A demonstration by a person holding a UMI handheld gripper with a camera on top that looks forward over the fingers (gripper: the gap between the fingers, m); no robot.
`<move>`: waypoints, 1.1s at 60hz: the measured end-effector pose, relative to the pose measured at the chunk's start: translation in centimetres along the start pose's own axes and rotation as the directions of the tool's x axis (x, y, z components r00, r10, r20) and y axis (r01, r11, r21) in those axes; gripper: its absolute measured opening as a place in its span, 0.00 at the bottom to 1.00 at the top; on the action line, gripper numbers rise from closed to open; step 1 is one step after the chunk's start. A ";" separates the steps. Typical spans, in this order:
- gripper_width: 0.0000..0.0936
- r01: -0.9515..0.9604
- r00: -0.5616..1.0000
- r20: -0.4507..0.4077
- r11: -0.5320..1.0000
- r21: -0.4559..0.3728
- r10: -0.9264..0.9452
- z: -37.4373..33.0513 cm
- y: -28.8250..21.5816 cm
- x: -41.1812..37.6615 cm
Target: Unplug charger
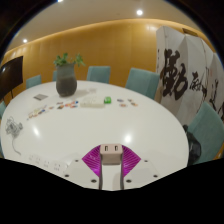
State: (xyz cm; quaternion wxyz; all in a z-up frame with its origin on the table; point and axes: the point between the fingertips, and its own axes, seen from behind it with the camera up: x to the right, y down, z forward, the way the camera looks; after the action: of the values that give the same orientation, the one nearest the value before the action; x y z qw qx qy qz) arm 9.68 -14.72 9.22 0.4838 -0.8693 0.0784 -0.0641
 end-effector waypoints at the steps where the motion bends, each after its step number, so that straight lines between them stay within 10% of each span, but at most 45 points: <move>1: 0.27 -0.001 1.000 0.003 1.000 -0.031 0.001 0.2 1.2 0.2; 10: 0.38 -0.001 1.000 -0.015 0.989 -0.147 -0.002 2.0 8.6 1.2; 21: 0.94 -0.023 0.999 -0.043 0.995 -0.102 0.018 0.1 7.3 1.7; 66: 0.93 -0.021 0.987 -0.162 1.000 -0.018 0.017 -27.2 6.2 -3.2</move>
State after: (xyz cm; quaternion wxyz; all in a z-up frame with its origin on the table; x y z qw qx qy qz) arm 0.99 -39.89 18.01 0.4677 -0.8652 0.1264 -0.1291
